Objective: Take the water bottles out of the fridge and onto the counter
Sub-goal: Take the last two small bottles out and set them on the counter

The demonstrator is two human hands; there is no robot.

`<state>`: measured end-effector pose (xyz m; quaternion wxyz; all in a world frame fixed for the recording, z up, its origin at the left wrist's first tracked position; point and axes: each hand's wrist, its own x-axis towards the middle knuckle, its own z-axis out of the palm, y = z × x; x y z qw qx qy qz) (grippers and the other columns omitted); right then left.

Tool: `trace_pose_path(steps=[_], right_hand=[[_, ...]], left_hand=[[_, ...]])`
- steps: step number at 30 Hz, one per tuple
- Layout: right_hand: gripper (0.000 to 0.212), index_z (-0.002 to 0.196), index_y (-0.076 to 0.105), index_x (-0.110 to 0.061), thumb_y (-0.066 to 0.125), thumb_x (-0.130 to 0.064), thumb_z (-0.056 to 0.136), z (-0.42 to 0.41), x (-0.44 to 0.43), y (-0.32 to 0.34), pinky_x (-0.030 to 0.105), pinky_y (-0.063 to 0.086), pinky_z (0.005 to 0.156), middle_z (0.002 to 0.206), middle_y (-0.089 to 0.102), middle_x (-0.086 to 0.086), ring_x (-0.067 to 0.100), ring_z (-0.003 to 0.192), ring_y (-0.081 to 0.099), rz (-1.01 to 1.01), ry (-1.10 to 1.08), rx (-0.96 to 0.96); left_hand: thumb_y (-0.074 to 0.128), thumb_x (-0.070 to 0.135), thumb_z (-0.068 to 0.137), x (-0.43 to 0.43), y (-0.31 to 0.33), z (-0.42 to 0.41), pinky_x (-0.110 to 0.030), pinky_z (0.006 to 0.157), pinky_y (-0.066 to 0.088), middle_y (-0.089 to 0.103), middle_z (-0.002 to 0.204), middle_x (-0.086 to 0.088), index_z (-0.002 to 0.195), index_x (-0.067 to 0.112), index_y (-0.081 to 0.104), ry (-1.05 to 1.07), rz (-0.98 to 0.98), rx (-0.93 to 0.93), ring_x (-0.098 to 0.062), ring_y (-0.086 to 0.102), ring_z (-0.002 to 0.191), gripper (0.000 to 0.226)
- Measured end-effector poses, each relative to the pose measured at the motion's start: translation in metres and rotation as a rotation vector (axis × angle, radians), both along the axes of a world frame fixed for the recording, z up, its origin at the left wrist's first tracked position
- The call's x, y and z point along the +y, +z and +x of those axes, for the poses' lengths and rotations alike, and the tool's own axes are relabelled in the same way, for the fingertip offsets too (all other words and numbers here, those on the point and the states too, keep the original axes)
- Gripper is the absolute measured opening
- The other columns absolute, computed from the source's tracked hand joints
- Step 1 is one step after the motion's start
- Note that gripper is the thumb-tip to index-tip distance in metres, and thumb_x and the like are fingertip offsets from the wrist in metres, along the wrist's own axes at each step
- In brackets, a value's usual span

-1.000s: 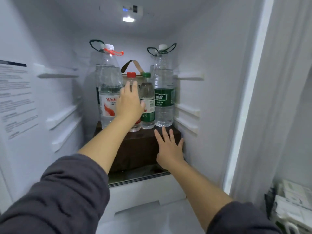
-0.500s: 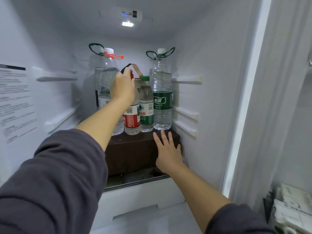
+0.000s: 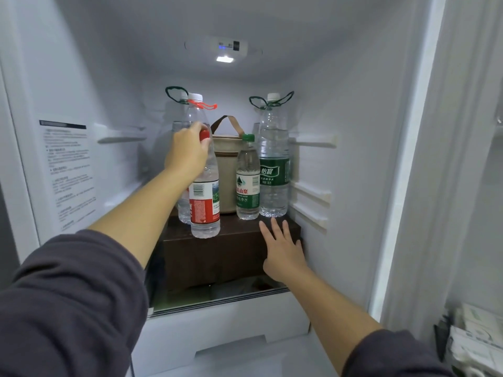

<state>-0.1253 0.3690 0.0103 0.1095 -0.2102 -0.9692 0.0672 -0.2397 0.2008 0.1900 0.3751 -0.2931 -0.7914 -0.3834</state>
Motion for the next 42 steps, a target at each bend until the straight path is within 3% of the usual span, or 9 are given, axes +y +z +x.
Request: trace_pose_path(steps=[4, 8, 12, 15, 17, 24, 27, 34, 42], right_hand=[[0.088, 0.157, -0.002, -0.034, 0.054, -0.011, 0.093, -0.001, -0.001, 0.008, 0.058, 0.007, 0.12, 0.166, -0.01, -0.001, 0.027, 0.152, -0.011, 0.024, -0.02, -0.028], [0.06, 0.151, 0.032, -0.025, 0.053, -0.019, 0.095, -0.012, -0.006, 0.044, 0.051, 0.029, 0.115, 0.156, 0.036, 0.001, 0.026, 0.142, 0.034, -0.028, -0.05, 0.279], [0.054, 0.146, 0.037, -0.021, 0.056, -0.018, 0.095, -0.043, -0.009, 0.109, 0.041, 0.055, 0.086, 0.145, 0.046, 0.002, 0.02, 0.106, 0.06, -0.134, 0.045, 0.621], [0.054, 0.145, 0.033, -0.024, 0.056, -0.02, 0.096, -0.071, -0.008, 0.151, 0.027, 0.046, 0.056, 0.136, 0.049, 0.005, 0.013, 0.076, 0.058, -0.147, 0.062, 0.723], [0.057, 0.146, 0.028, -0.028, 0.056, -0.024, 0.097, -0.085, -0.007, 0.169, 0.025, 0.039, 0.05, 0.13, 0.05, 0.006, 0.011, 0.07, 0.053, -0.135, 0.043, 0.724], [0.036, 0.135, 0.043, -0.025, 0.051, -0.03, 0.101, -0.108, -0.008, 0.19, 0.036, 0.054, 0.069, 0.108, 0.062, 0.006, 0.022, 0.09, 0.06, -0.101, 0.006, 0.584], [0.022, 0.125, 0.052, -0.025, 0.046, -0.027, 0.103, -0.105, -0.005, 0.187, 0.028, 0.039, 0.054, 0.099, 0.066, 0.003, 0.021, 0.085, 0.061, -0.015, 0.025, 0.661], [0.027, 0.128, 0.056, -0.028, 0.049, -0.03, 0.102, -0.079, -0.002, 0.177, 0.021, 0.029, 0.05, 0.092, 0.065, -0.006, 0.013, 0.076, 0.054, 0.018, 0.121, 0.859], [0.026, 0.123, 0.06, -0.031, 0.054, -0.032, 0.098, -0.063, -0.004, 0.172, 0.025, 0.049, 0.063, 0.096, 0.068, -0.01, 0.012, 0.085, 0.062, -0.084, 0.18, 0.913]], left_hand=[[0.052, 0.023, 0.1, 0.0, -0.007, -0.006, -0.031, 0.074, 0.043, 0.063, 0.114, -0.012, 0.128, 0.016, 0.053, -0.062, 0.013, -0.005, -0.022, 0.055, 0.094, 0.029], [0.049, 0.027, 0.099, 0.003, -0.014, -0.011, -0.026, 0.055, 0.039, 0.062, 0.094, -0.005, 0.127, 0.025, 0.047, -0.05, 0.022, -0.03, -0.02, 0.056, 0.077, 0.028], [0.047, 0.028, 0.1, 0.002, -0.017, -0.009, -0.039, 0.06, 0.056, 0.061, 0.086, -0.006, 0.128, 0.026, 0.042, -0.026, -0.015, -0.012, -0.023, 0.059, 0.07, 0.029], [0.047, 0.027, 0.1, 0.001, -0.017, -0.008, -0.043, 0.062, 0.058, 0.062, 0.086, -0.007, 0.128, 0.024, 0.041, -0.015, -0.021, 0.008, -0.025, 0.061, 0.071, 0.029], [0.046, 0.027, 0.1, 0.002, -0.017, -0.008, -0.042, 0.061, 0.057, 0.063, 0.086, -0.008, 0.129, 0.022, 0.041, -0.01, -0.025, 0.016, -0.026, 0.062, 0.072, 0.029], [0.044, 0.028, 0.101, 0.002, -0.018, -0.011, -0.038, 0.057, 0.052, 0.061, 0.084, -0.007, 0.13, 0.02, 0.04, 0.014, -0.051, 0.036, -0.026, 0.06, 0.072, 0.031], [0.044, 0.028, 0.101, 0.004, -0.019, -0.014, -0.031, 0.052, 0.042, 0.06, 0.084, -0.007, 0.129, 0.02, 0.04, 0.023, -0.057, 0.044, -0.024, 0.058, 0.071, 0.03], [0.043, 0.029, 0.101, 0.005, -0.02, -0.016, -0.028, 0.051, 0.039, 0.06, 0.085, -0.007, 0.131, 0.021, 0.039, 0.023, -0.051, 0.036, -0.024, 0.059, 0.073, 0.032], [0.043, 0.03, 0.1, 0.004, -0.019, -0.016, -0.028, 0.051, 0.039, 0.061, 0.086, -0.006, 0.131, 0.022, 0.039, 0.026, -0.052, 0.049, -0.025, 0.059, 0.073, 0.031]])
